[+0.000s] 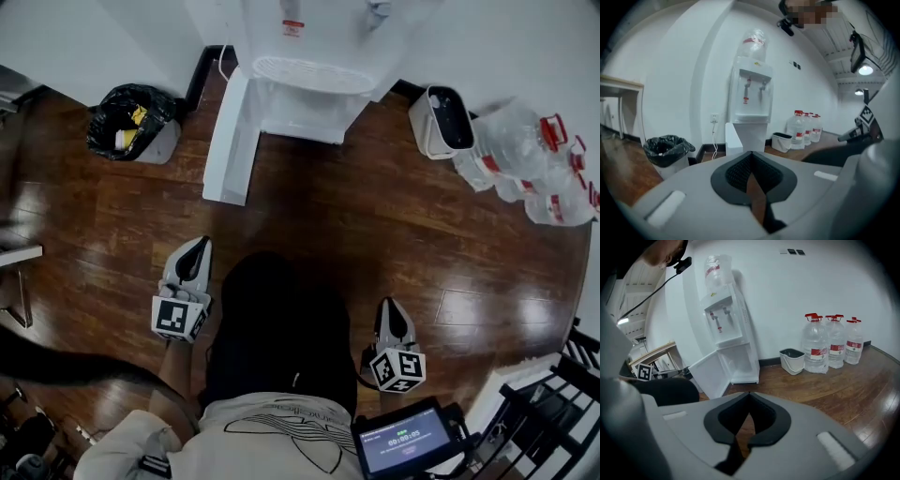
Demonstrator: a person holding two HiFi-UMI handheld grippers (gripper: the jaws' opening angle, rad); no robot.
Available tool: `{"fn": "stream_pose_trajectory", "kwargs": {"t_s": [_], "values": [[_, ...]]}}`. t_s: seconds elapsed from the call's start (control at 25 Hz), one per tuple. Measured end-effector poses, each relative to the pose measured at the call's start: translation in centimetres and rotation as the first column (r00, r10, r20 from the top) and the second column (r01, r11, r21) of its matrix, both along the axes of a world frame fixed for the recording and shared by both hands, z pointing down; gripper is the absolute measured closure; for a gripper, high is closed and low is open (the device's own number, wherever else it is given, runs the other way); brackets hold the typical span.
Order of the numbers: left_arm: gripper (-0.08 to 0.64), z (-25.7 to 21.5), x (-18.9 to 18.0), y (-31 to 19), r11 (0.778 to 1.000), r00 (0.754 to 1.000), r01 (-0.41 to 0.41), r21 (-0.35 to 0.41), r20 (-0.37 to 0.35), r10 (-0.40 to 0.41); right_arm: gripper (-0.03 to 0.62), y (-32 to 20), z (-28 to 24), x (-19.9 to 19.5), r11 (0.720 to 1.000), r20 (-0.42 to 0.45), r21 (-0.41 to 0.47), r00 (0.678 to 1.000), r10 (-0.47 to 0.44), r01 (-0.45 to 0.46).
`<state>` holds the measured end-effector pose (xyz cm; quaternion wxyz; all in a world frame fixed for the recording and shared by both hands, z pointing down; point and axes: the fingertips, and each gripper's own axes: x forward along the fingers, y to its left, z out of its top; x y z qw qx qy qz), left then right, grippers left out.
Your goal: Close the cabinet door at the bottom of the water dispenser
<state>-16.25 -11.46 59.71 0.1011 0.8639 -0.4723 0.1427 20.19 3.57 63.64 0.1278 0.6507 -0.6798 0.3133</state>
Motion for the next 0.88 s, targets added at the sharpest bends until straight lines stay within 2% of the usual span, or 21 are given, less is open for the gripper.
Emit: {"fn": "stream_pose_trajectory", "kwargs": {"t_s": [0.08,0.24,0.32,0.4,0.44,0.48,0.56,0.68,0.76,0.88], "values": [[0.548,0.5,-0.9,1.1,1.000,1.000,-0.019,0.010,0.025,0.019,0.589,1.3,-0.5,0.6,1.000,-0.013,-0.006,1.000,-0.005,0.005],[0.555,4.7,-4.6,0.0,0.992,0.992,0.129,-0.008,-0.005,-0.129,0.589,0.4,1.7,3.8,0.998,-0.080,0.043,0.995,0.054,-0.050],[0.555,5.8,-5.1,-1.5,0.985,0.986,0.167,0.039,-0.032,-0.166,0.589,-0.6,4.7,4.7,0.997,-0.105,0.048,0.992,0.064,-0.060],[0.555,5.6,-4.4,-2.9,0.983,0.986,0.161,0.090,-0.059,-0.156,0.589,-1.7,6.8,5.2,0.996,-0.101,0.061,0.992,0.074,-0.068],[0.553,5.7,-3.9,-3.4,0.984,0.989,0.147,0.104,-0.047,-0.142,0.589,-2.3,7.3,5.3,0.994,-0.093,0.079,0.992,0.082,-0.075],[0.519,6.0,-3.4,-3.9,0.985,0.991,0.130,0.112,-0.022,-0.128,0.589,-3.0,7.6,5.4,0.991,-0.079,0.102,0.992,0.094,-0.085],[0.394,6.4,-2.5,-5.3,0.986,0.994,0.108,0.126,0.007,-0.109,0.589,-4.4,7.7,5.5,0.981,-0.017,0.152,0.992,0.126,-0.122],[0.288,6.0,-1.1,-6.6,0.991,0.996,0.079,0.108,-0.047,-0.075,0.589,-4.4,8.1,5.1,0.974,0.044,0.171,0.989,0.145,-0.150],[0.262,6.3,-0.3,-7.0,0.996,0.997,0.048,0.082,-0.056,-0.043,0.589,-3.7,8.7,4.9,0.973,0.040,0.159,0.986,0.161,-0.166],[0.267,6.6,1.2,-7.9,0.998,0.997,0.026,0.064,-0.073,-0.021,0.589,-4.1,9.3,5.7,0.963,0.048,0.166,0.977,0.206,-0.211]]}}
